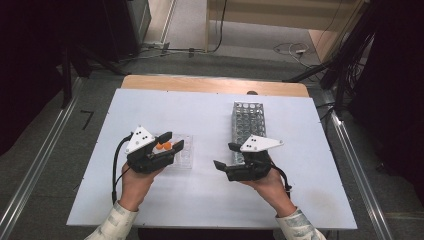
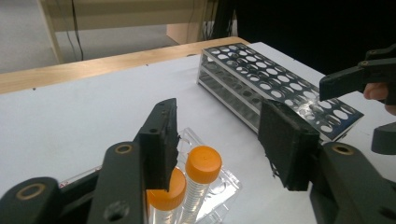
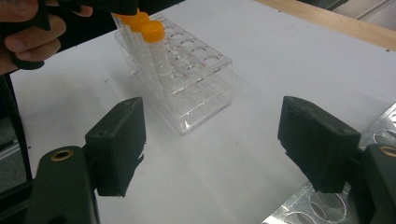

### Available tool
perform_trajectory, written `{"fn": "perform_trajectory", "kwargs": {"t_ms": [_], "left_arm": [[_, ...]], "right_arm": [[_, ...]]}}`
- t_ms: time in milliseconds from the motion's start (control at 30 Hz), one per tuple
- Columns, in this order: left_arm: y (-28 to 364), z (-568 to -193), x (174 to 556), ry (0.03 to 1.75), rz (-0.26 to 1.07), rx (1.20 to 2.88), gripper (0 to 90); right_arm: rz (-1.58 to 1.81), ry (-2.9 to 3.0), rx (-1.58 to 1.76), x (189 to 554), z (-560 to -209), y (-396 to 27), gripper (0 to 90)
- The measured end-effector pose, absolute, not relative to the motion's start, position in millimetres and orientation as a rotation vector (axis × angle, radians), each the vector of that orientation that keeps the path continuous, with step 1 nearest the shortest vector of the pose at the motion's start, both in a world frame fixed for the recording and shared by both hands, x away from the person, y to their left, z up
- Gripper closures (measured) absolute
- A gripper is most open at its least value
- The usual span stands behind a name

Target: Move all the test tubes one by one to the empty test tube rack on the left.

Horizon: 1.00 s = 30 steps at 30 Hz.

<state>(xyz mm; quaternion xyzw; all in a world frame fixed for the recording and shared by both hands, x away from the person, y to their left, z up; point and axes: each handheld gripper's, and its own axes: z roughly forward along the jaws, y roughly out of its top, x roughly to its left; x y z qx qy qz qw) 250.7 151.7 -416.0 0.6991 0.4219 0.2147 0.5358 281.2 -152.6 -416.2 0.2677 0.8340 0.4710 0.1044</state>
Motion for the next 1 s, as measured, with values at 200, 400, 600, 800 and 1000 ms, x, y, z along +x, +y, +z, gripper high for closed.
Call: {"fn": "perform_trajectory", "kwargs": {"t_ms": [200,400,600,800,1000], "left_arm": [[153,-412,245,1.029,0.531,1.650,30.0],[155,-410,240,1.046,0.560,1.655,22.3],[161,-412,240,1.072,0.563,1.650,20.6],[165,-415,239,1.083,0.556,1.648,20.3],[168,-415,238,1.090,0.560,1.646,20.1]], "right_arm": [[1.387,2.452,0.808,284,-418,-156,22.0],[1.375,2.437,0.834,287,-420,-161,22.0],[1.373,2.421,0.847,287,-418,-166,22.0],[1.373,2.411,0.865,288,-419,-170,22.0],[1.370,2.405,0.875,288,-418,-174,22.0]]}}
